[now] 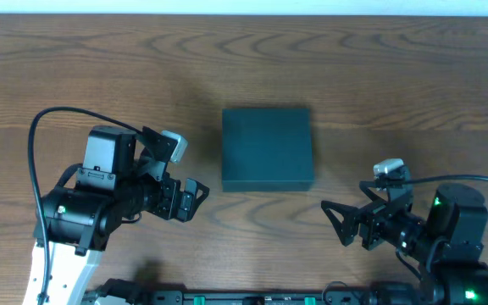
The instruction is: Pack container
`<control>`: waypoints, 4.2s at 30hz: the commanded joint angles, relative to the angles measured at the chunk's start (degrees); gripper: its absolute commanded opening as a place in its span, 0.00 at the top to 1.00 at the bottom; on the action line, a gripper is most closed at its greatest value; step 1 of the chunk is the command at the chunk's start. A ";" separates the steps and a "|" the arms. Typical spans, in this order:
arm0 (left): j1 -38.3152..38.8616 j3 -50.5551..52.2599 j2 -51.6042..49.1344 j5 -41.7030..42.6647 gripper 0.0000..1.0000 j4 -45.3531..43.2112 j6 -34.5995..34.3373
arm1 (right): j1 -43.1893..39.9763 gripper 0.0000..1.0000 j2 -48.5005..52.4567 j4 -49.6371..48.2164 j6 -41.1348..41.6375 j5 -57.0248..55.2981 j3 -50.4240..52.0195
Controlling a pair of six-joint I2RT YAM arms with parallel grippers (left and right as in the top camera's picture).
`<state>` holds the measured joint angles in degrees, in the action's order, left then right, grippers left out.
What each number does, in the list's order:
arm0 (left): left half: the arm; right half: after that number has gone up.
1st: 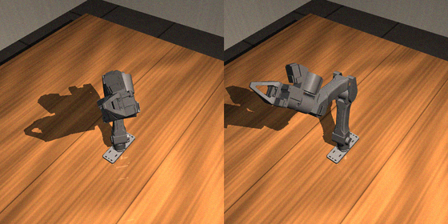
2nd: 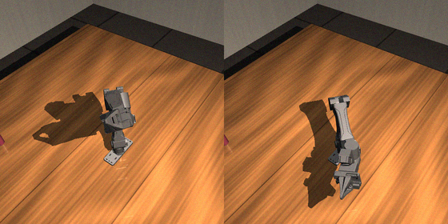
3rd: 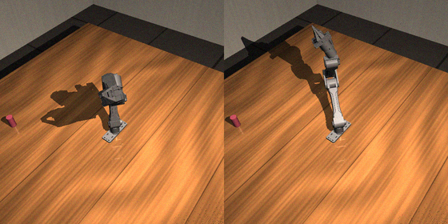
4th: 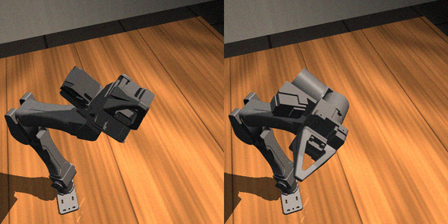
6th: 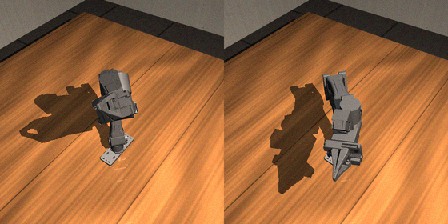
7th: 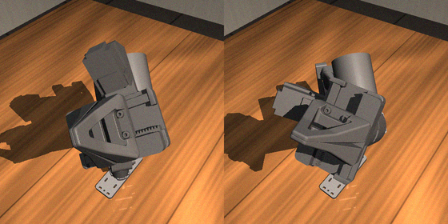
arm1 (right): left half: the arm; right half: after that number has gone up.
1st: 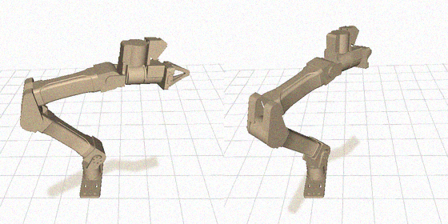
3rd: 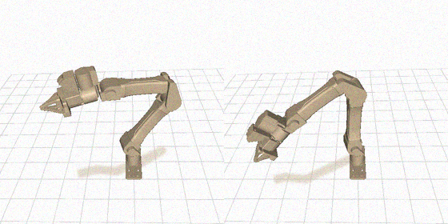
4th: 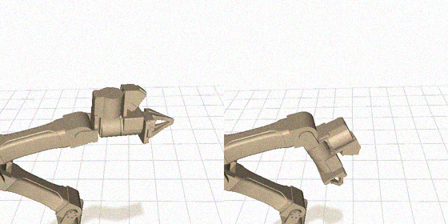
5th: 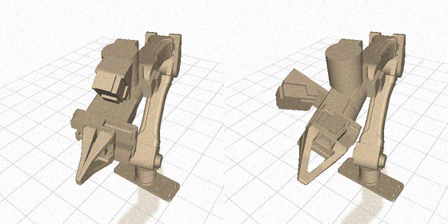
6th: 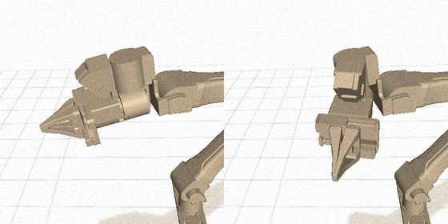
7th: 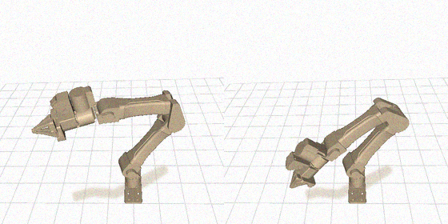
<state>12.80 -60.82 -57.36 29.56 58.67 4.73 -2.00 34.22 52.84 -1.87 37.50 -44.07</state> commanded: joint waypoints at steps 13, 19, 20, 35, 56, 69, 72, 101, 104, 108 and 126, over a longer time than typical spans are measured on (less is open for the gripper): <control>-0.02 0.42 4.42 -12.55 0.05 -3.32 2.51 | 0.20 0.01 -0.15 0.09 0.98 0.22 0.37; -4.90 12.90 23.23 -32.11 0.04 -15.26 -1.18 | 0.20 0.01 -0.15 0.09 0.98 0.22 0.37; -6.40 16.44 26.51 -31.85 0.04 -16.90 -1.42 | 0.20 0.01 -0.15 0.11 0.98 0.22 0.37; -13.55 47.36 55.49 -30.99 0.05 -28.04 -11.23 | 0.20 0.01 -0.15 0.09 0.98 0.22 0.37; -13.53 53.59 57.11 -29.09 0.05 -33.64 -10.97 | 0.20 0.01 -0.15 0.09 0.98 0.22 0.37; -13.53 53.59 57.11 -29.09 0.05 -33.64 -10.97 | 0.20 0.01 -0.15 0.09 0.98 0.22 0.37; -13.53 53.59 57.11 -29.09 0.05 -33.64 -10.97 | 0.31 0.01 -0.44 0.09 0.98 0.22 0.39; -13.53 53.59 57.11 -29.09 0.05 -33.64 -10.97 | 6.43 0.01 -33.94 -5.90 0.98 -13.16 33.59; -13.53 53.59 57.11 -29.09 0.05 -33.64 -10.97 | 6.78 0.01 -33.92 -5.90 0.98 -13.16 33.59; -13.53 53.59 57.11 -29.09 0.05 -33.62 -10.97 | 6.75 0.01 -33.90 -5.90 0.98 -13.16 33.59; -13.53 53.59 57.11 -29.09 0.05 -33.64 -10.97 | 6.75 0.01 -33.90 -5.90 0.98 -13.18 33.59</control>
<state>-0.38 -8.32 -0.62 0.03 25.06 -6.20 3.99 0.93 46.89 -1.65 24.51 -10.96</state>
